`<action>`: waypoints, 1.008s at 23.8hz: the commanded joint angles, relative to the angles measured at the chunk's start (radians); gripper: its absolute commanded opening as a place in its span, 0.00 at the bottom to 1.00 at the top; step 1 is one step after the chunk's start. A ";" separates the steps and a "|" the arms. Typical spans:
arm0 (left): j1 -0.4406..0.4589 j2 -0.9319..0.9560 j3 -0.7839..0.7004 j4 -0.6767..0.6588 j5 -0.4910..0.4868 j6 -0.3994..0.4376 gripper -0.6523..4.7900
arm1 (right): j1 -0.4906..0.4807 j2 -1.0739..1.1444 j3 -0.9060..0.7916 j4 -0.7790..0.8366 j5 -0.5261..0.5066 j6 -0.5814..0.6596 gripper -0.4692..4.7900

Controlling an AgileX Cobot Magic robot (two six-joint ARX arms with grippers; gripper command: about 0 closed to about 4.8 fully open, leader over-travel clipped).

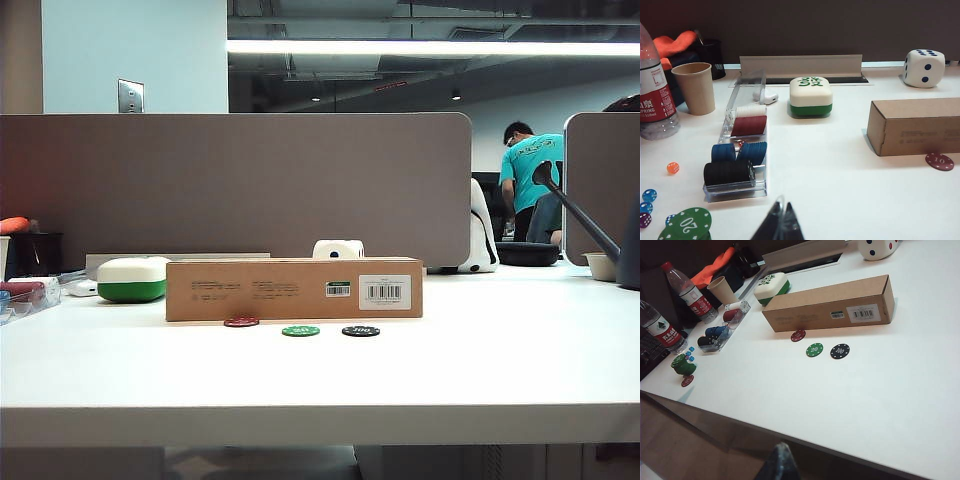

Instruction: Push the chip with the lowest value in the row forward next to the rectangular box.

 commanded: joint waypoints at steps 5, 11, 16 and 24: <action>-0.002 0.000 0.005 0.012 0.000 -0.004 0.11 | -0.001 0.000 0.002 0.016 0.002 -0.002 0.08; -0.002 0.000 0.005 0.012 0.000 -0.004 0.11 | -0.005 0.000 0.002 0.015 0.002 -0.002 0.08; -0.002 0.000 0.005 0.012 0.000 -0.004 0.11 | -0.134 0.000 0.002 0.025 0.025 -0.051 0.08; -0.002 0.000 0.005 0.012 0.000 -0.004 0.11 | -0.586 0.000 -0.190 0.276 0.065 -0.161 0.08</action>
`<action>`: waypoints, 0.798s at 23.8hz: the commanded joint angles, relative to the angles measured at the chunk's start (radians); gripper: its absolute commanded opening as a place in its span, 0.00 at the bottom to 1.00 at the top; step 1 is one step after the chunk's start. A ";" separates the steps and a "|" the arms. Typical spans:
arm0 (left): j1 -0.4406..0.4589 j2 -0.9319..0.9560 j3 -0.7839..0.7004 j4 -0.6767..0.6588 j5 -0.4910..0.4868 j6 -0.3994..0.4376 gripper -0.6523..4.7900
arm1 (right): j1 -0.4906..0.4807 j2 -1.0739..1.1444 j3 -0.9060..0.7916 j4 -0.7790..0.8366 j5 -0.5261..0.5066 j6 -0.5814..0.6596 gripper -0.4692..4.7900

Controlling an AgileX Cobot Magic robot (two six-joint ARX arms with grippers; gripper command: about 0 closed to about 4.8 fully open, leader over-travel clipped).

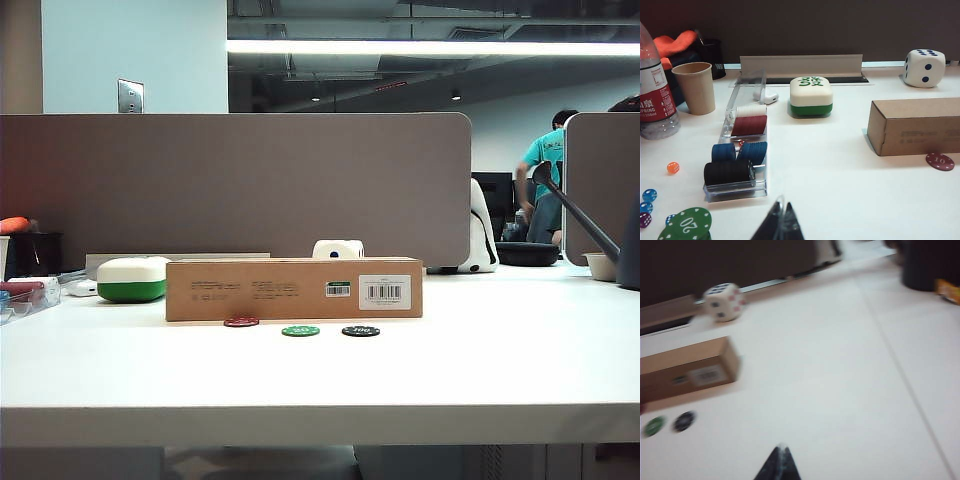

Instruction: Push the chip with the lowest value in the row forward next to the rectangular box.

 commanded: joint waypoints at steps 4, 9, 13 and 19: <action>-0.002 0.000 0.005 0.012 0.000 -0.004 0.11 | -0.226 -0.001 -0.138 0.145 -0.063 0.037 0.08; -0.002 0.000 0.005 0.011 0.000 -0.004 0.11 | -0.293 -0.047 -0.253 0.241 -0.094 -0.103 0.08; -0.002 0.000 0.005 0.012 0.000 -0.004 0.11 | -0.294 -0.097 -0.311 0.290 -0.118 -0.175 0.08; -0.002 0.000 0.005 0.006 0.000 -0.003 0.11 | -0.293 -0.097 -0.364 0.450 -0.182 -0.257 0.08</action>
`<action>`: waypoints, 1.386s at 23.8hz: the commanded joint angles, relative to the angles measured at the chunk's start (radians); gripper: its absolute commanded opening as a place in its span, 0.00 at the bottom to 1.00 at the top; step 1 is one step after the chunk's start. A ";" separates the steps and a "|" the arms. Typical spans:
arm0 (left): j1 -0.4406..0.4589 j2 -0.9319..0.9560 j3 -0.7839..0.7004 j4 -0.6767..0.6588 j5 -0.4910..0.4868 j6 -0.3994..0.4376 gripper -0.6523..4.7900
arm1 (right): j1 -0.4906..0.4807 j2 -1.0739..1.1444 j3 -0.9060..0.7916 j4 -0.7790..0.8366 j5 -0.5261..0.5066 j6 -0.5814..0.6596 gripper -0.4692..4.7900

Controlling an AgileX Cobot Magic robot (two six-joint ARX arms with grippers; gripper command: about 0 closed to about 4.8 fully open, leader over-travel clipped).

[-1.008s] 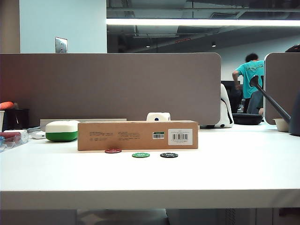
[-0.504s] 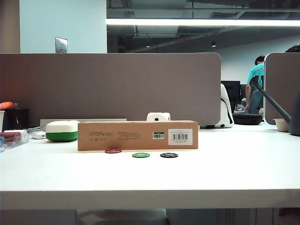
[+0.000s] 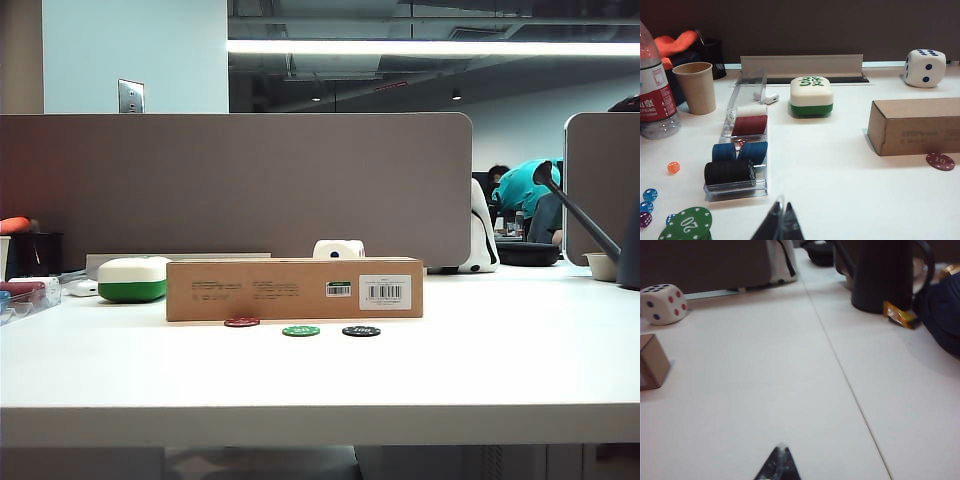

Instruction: Push the chip with the lowest value in the row forward next to the rectangular box.

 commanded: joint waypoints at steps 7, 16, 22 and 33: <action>-0.002 0.000 0.005 0.005 0.000 -0.004 0.11 | 0.001 0.000 -0.050 0.146 -0.034 -0.046 0.08; -0.002 0.000 0.005 0.005 0.000 -0.004 0.11 | 0.083 0.000 -0.050 0.147 0.082 -0.071 0.08; -0.002 0.000 0.005 0.005 0.000 -0.003 0.11 | 0.105 0.000 -0.050 0.147 0.074 -0.102 0.08; -0.002 0.000 0.005 0.005 0.000 -0.003 0.11 | 0.105 0.000 -0.050 0.145 0.007 -0.101 0.08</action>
